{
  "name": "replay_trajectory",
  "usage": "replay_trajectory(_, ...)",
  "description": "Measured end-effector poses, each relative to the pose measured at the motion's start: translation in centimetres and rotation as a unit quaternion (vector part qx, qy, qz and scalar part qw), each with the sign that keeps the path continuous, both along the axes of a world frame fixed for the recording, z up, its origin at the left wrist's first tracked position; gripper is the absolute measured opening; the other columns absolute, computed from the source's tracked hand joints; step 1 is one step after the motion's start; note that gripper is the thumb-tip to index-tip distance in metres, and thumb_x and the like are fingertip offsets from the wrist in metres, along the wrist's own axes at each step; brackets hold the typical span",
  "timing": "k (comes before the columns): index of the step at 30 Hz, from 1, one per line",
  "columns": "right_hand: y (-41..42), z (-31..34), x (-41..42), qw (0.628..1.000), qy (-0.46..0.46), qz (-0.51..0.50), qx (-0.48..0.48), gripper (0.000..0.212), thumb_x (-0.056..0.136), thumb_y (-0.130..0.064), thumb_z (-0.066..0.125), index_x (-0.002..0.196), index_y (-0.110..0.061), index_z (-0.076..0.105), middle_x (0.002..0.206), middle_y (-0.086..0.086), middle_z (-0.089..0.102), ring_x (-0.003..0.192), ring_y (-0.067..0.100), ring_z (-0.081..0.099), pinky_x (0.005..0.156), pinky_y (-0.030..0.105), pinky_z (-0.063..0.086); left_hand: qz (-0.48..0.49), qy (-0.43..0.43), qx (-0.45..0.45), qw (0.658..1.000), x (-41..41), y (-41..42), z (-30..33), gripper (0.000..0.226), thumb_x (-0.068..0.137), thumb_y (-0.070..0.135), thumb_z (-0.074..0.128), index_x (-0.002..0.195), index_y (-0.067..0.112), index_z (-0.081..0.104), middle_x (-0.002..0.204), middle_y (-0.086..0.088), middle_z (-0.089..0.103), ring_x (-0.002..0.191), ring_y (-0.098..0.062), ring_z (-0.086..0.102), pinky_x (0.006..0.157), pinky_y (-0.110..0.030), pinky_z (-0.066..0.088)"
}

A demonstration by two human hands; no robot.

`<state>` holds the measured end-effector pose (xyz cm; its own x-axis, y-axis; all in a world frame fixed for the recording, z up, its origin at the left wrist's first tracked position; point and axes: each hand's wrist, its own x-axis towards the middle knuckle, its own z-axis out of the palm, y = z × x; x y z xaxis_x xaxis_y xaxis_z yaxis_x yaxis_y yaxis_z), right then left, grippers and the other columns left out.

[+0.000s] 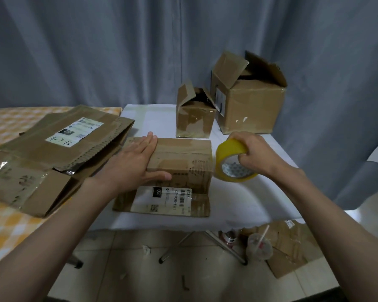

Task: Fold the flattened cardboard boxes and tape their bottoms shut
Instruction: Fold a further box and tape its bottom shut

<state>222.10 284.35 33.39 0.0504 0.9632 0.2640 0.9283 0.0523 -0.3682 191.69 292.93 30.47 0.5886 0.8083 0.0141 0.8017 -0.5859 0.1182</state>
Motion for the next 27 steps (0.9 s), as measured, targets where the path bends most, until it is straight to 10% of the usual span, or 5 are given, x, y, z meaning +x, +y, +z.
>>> replay_trajectory(6,0.5,-0.4,-3.5,0.998,0.055,0.036,0.004,0.039,0.076,0.007,0.056,0.113,-0.004,0.060,0.109,0.016,0.061,0.100,0.030,0.053,0.069,0.028,0.030,0.026,-0.008,-0.074,0.997,-3.4,1.3,2.5,0.153,0.033,0.108,0.037,0.159,0.028,0.002,0.165,0.014,-0.001,0.152,-0.012,0.008,0.122,-0.031,0.010)
replay_trajectory(16,0.9,-2.3,-5.3,0.997,0.050,0.059,-0.009,0.032,0.084,0.000,0.058,0.115,-0.004,0.050,0.101,0.005,0.045,0.092,0.022,0.043,0.069,0.024,0.024,0.022,-0.059,-0.019,0.998,5.3,-2.8,0.3,0.085,0.095,0.069,0.015,0.159,0.016,-0.002,0.166,-0.001,-0.010,0.152,-0.012,-0.008,0.123,-0.033,-0.003)
replay_trajectory(27,0.1,-1.3,-3.9,0.994,0.011,0.055,-0.090,0.037,0.090,-0.005,0.055,0.125,-0.011,0.047,0.117,0.014,0.056,0.096,0.021,0.045,0.077,0.029,0.034,0.024,-0.045,-0.010,0.999,4.5,-2.2,-0.4,0.080,0.097,0.065,0.014,0.159,0.017,-0.003,0.166,0.000,-0.012,0.152,-0.011,-0.009,0.119,-0.030,-0.005)
